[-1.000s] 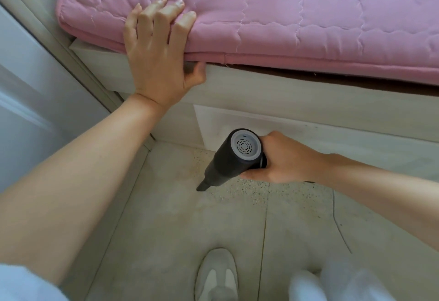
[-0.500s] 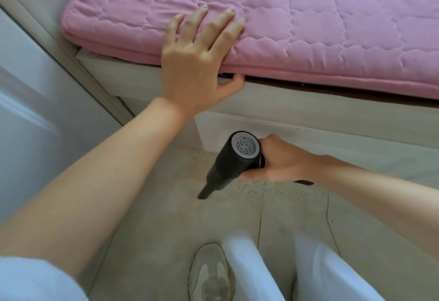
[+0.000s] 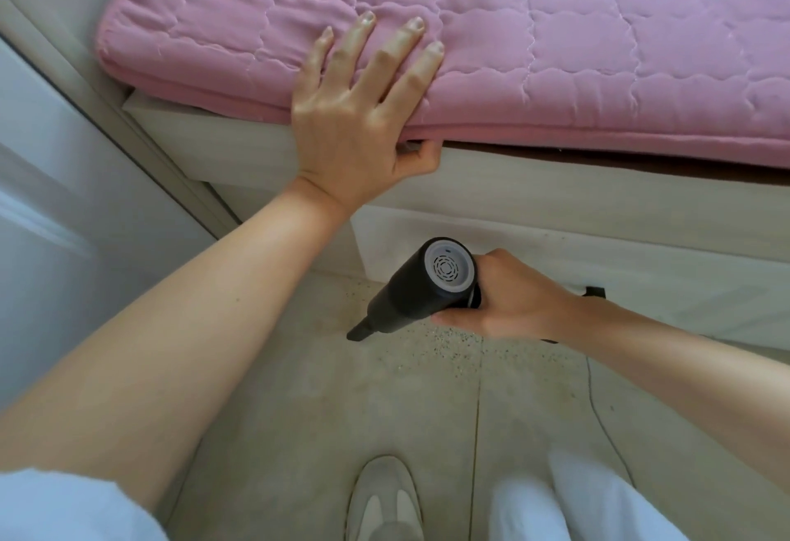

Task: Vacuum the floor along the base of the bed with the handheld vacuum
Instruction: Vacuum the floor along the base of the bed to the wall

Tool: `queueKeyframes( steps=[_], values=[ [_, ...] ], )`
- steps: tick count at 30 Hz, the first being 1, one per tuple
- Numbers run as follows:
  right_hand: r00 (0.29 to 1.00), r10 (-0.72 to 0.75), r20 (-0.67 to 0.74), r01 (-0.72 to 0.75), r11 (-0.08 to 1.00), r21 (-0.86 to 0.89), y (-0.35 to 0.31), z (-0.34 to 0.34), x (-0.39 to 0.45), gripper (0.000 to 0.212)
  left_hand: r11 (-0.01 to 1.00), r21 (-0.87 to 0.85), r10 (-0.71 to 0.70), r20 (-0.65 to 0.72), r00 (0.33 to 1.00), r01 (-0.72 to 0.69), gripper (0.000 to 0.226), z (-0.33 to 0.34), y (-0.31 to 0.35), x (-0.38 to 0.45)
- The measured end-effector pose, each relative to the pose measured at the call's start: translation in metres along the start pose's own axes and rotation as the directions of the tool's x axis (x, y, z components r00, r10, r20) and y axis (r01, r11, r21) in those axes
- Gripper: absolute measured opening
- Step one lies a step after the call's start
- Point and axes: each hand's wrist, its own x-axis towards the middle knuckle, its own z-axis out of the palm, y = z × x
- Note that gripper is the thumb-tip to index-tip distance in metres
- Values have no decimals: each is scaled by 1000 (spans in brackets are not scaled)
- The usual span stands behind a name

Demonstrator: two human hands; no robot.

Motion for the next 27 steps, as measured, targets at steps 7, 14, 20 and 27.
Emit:
queueKeyframes(
  steps=[7,14,20,27],
  values=[
    [998,-24,-62,21,999,-41,4,8,7,48,1000,27,1,-23,1000,-1,52,1,-1,-1],
    [992,-21,-125,14,998,-61,13,16,14,56,1000,23,15,-50,999,-14,58,5,-2,-3],
    [985,-82,-154,61,989,-134,13,17,15,59,999,37,5,-52,999,-3,58,6,0,-4],
    [969,-120,-215,72,973,-221,8,21,15,64,999,47,-2,-31,1000,3,54,3,2,-3]
  ],
)
